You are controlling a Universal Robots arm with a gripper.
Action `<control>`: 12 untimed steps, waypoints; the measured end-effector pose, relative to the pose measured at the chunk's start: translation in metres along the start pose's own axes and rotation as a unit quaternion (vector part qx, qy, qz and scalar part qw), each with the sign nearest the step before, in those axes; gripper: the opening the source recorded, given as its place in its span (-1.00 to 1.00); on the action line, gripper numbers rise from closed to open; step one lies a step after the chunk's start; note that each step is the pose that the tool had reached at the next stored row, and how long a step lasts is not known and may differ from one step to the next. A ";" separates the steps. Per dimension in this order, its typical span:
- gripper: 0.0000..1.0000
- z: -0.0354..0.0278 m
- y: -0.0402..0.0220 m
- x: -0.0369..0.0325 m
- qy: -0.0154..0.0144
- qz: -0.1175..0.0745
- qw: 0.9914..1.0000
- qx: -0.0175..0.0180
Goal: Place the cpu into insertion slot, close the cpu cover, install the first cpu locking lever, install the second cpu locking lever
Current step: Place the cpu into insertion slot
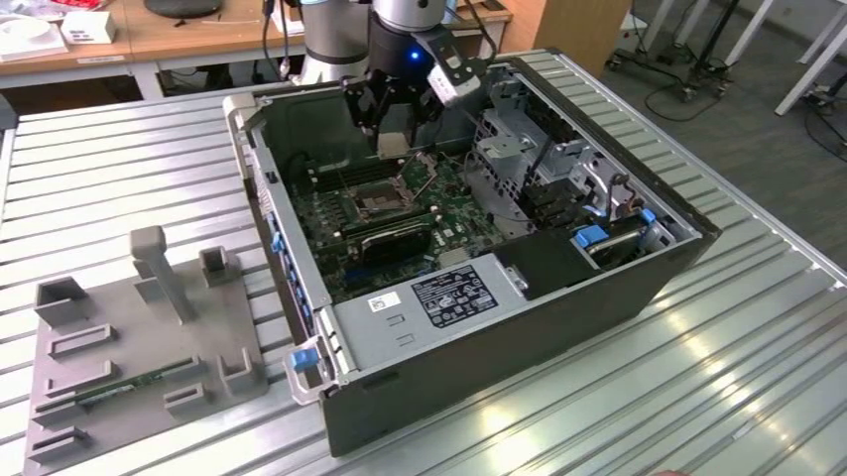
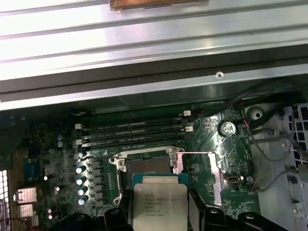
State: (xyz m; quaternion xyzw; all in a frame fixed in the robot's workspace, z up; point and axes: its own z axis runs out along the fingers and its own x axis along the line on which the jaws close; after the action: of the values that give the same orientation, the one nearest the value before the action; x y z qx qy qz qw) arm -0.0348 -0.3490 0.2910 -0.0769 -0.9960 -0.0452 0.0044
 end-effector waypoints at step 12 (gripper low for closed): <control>0.08 0.0031 -0.0003 -0.0001 -0.010 0.110 0.994 -0.002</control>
State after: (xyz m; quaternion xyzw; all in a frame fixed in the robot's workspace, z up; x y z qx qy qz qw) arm -0.0348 -0.3490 0.2878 -0.1864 -0.9814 -0.0454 -0.0006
